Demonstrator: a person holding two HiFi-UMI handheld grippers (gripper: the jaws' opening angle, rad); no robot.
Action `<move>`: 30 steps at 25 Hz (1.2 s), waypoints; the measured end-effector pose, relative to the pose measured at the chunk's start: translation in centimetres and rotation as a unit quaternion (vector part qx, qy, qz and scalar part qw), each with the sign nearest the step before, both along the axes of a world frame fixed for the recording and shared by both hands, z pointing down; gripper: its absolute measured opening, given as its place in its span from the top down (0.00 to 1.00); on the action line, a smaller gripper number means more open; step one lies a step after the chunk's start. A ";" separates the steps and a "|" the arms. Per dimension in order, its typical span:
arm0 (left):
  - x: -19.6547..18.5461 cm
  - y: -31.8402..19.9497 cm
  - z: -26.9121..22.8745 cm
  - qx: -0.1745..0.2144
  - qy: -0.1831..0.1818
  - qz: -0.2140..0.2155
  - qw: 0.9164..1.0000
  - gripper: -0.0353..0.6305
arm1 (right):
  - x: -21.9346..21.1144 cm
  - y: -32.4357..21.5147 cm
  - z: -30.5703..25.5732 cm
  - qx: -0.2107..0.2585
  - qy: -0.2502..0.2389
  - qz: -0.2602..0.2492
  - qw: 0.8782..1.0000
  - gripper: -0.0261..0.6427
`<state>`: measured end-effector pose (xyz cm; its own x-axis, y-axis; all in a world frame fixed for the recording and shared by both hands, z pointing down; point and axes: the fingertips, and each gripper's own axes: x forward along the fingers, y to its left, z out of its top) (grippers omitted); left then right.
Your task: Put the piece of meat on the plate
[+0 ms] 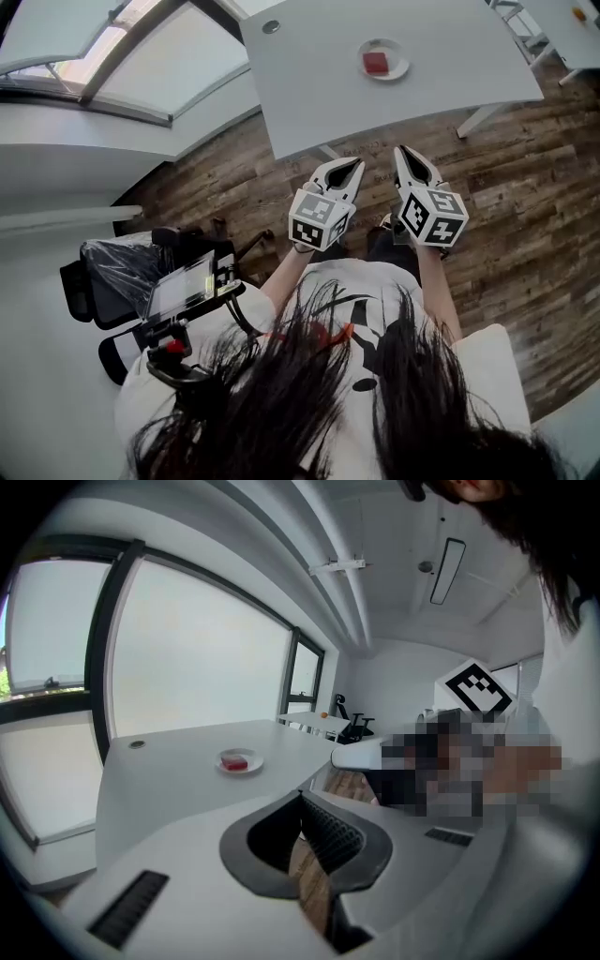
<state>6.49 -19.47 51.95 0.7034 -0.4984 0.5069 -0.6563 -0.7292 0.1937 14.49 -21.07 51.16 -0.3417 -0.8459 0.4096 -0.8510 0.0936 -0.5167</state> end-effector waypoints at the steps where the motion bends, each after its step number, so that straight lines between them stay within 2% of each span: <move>1: -0.1 0.2 0.1 -0.003 0.002 0.001 1.000 0.94 | 0.0 0.2 0.1 -0.001 0.001 0.003 1.000 0.92; 8: 0.0 1.5 0.6 0.005 0.001 0.028 1.000 0.94 | 0.8 2.2 0.8 -0.007 0.007 0.030 0.999 0.92; 10: -2.7 2.8 -0.3 0.014 0.006 0.035 0.999 0.94 | -1.2 3.6 0.3 -0.007 0.009 0.043 0.999 0.92; 14: -10.5 6.2 -2.4 0.029 0.021 0.046 0.998 0.94 | -8.5 7.5 -1.8 0.003 0.019 0.064 0.998 0.92; 22: -19.9 11.8 -3.9 0.044 0.033 0.082 0.995 0.94 | -18.4 14.4 -2.8 0.008 0.011 0.095 0.995 0.92; 25: -22.6 13.5 -4.1 0.038 0.041 0.076 0.996 0.94 | -21.3 16.5 -3.1 0.000 0.018 0.089 0.996 0.92; 30: -24.2 16.3 -4.0 0.022 0.057 0.069 0.996 0.94 | -23.1 19.3 -3.8 -0.006 0.032 0.082 0.996 0.92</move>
<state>-17.75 -3.21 47.92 0.8184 -0.4131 0.3994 -0.5251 -0.8199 0.2279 -8.62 -1.75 47.37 -0.1725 -0.8832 0.4362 -0.8855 -0.0549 -0.4615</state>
